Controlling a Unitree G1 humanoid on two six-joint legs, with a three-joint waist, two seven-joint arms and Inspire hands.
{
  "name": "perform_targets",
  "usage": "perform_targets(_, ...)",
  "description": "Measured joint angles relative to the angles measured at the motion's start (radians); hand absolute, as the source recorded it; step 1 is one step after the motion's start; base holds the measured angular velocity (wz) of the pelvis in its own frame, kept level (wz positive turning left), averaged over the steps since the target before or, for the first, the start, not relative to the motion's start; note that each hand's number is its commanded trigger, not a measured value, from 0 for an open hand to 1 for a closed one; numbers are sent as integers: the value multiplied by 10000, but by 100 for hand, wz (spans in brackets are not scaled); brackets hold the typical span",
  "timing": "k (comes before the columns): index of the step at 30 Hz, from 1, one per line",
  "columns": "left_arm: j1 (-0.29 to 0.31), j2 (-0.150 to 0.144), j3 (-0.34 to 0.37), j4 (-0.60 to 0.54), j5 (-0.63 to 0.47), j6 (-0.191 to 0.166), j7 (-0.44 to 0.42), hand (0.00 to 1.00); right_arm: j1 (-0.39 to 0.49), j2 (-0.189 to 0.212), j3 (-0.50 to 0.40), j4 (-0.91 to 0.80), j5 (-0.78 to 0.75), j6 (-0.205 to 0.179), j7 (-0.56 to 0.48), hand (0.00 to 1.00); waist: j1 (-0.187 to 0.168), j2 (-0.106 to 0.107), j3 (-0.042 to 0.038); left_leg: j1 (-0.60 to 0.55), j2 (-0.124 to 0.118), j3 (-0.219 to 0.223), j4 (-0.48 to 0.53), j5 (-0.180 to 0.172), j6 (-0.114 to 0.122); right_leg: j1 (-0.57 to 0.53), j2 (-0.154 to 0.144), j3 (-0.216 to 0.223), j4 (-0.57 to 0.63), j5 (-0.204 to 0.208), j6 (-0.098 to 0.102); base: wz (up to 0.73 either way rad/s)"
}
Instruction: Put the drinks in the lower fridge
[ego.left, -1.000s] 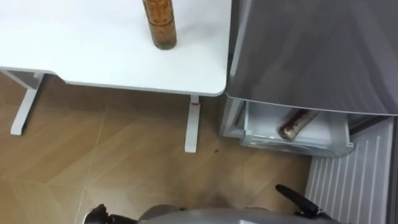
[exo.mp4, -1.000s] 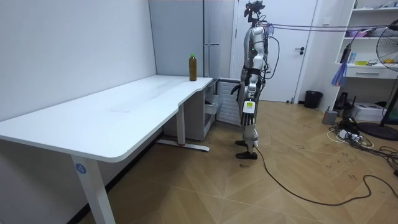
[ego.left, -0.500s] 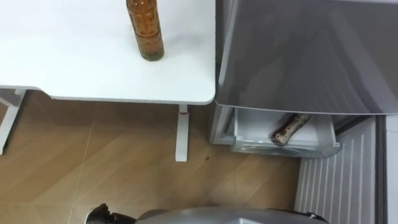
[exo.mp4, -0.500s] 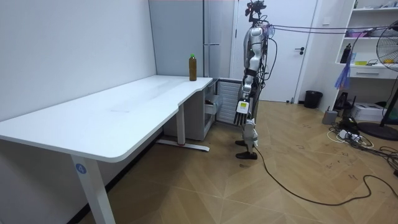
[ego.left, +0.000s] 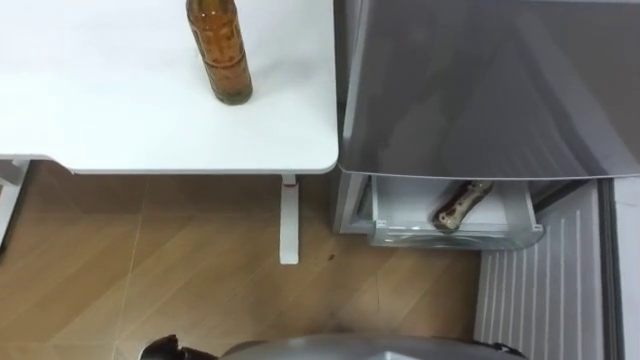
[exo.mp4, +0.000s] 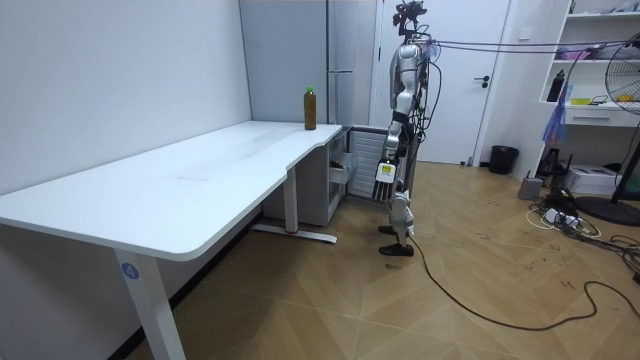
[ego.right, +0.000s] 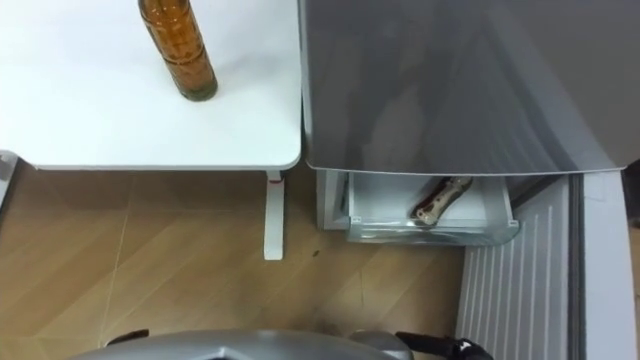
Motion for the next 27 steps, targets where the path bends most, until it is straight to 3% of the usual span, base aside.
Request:
perform_targets(10,-29,-38,-11,0,-75,12,64,0,257,8,66,-3,-919,27,-191,0,20,4,-9,-4,4,21,-8,-2,-1,-31,8,35,19,-2,-3,0)
perform_targets(14,-56,-69,1,33,-843,7,329,0,189,45,77,1,-890,213,-321,0,46,2,-10,15,8,118,1,-2,-1,-30,8,75,20,-2,-4,-3)
perform_targets(22,185,-248,1319,-391,-3016,9,1244,0,270,24,-2,-177,-942,340,-271,0,100,-16,-38,60,28,162,6,-4,0,14,26,117,31,-2,-6,-2)
perform_targets(27,122,-237,2868,-1707,-3931,-189,2961,0,327,-44,-20,-197,-1064,291,-412,0,474,102,-45,343,63,202,15,-103,-20,278,62,151,26,-13,-13,-5)
